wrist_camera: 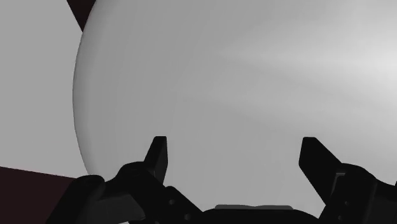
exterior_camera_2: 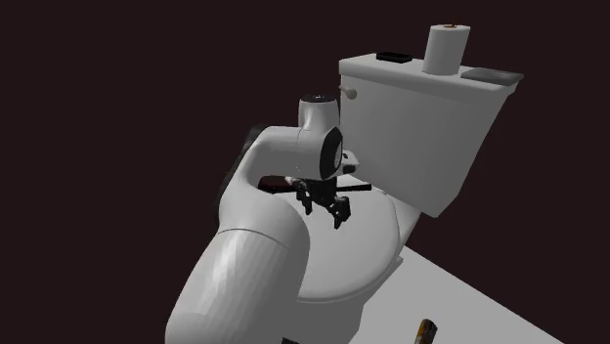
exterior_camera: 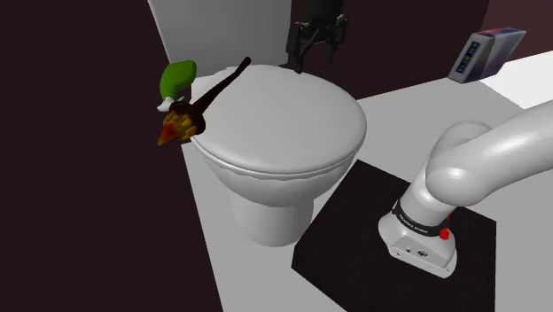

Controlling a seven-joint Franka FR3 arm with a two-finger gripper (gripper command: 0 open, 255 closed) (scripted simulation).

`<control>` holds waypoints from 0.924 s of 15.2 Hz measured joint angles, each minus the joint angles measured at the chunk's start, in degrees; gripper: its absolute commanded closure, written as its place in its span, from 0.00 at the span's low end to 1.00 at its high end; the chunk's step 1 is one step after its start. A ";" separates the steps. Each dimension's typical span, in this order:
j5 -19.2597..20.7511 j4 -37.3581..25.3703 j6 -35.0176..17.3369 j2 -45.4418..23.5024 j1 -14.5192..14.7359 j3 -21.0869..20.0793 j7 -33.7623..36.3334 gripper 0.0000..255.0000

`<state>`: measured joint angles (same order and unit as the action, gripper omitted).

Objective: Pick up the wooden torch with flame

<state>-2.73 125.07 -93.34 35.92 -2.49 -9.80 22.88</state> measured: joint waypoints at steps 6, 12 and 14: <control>-2.58 -8.72 -0.84 -11.55 -3.01 -7.59 19.60 0.00; -1.31 -21.98 -0.78 -26.71 -5.07 -13.77 39.76 0.00; -0.16 -26.66 -0.61 -31.95 -5.17 -15.01 46.19 0.00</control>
<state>-2.88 98.41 -93.95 3.97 -7.66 -24.81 69.07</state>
